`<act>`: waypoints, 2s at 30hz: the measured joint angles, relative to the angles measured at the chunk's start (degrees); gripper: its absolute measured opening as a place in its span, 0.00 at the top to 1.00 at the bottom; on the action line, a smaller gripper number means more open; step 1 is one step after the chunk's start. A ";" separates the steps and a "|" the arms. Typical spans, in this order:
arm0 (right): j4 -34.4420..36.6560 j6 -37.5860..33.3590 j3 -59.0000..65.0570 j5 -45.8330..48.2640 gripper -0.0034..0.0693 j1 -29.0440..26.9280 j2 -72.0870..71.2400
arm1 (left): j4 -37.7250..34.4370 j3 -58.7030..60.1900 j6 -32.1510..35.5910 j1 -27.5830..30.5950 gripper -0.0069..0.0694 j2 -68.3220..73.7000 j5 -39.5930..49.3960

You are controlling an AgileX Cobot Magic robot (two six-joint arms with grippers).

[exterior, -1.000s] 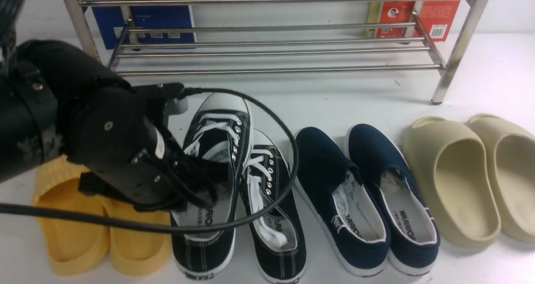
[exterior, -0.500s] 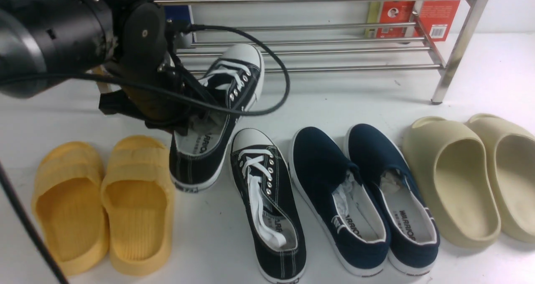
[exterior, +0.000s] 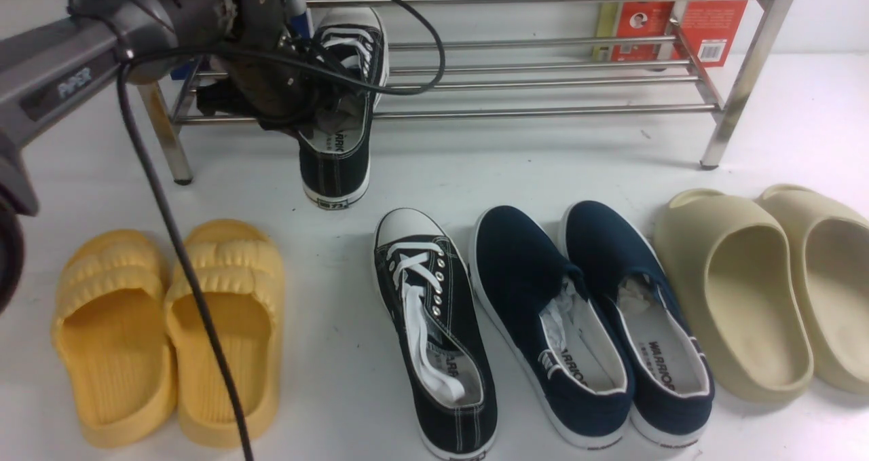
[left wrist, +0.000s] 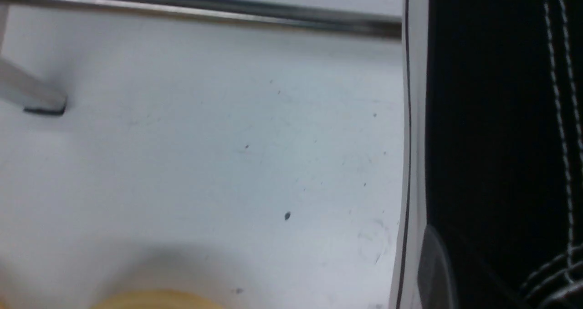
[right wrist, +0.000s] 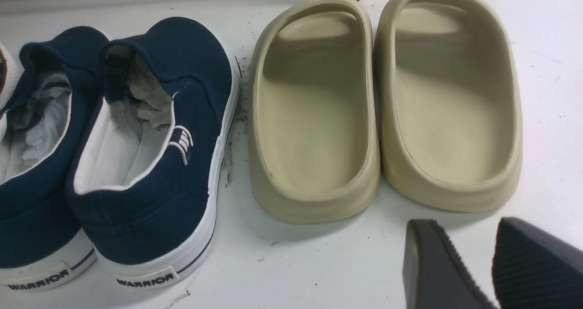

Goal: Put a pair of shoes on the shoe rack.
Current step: Use the left arm to put a shoe into the shoe rack

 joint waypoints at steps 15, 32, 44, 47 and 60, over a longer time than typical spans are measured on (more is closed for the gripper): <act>0.00 0.00 0.00 0.00 0.62 0.00 0.00 | -0.22 -10.78 -2.39 1.47 0.93 8.87 0.64; 0.00 0.00 0.00 0.00 0.62 0.00 0.00 | 1.23 -10.93 -4.33 1.93 0.93 10.57 -7.00; 0.00 0.00 0.00 0.00 0.62 0.00 0.00 | 1.98 -11.12 -9.02 2.58 0.93 10.58 -7.88; 0.00 0.00 0.00 0.00 0.62 0.00 0.00 | 2.03 -11.12 -9.02 2.58 0.92 10.58 -7.93; 0.00 0.00 0.00 0.00 0.62 0.00 0.00 | 1.59 -11.29 -9.20 2.61 0.67 8.37 -10.18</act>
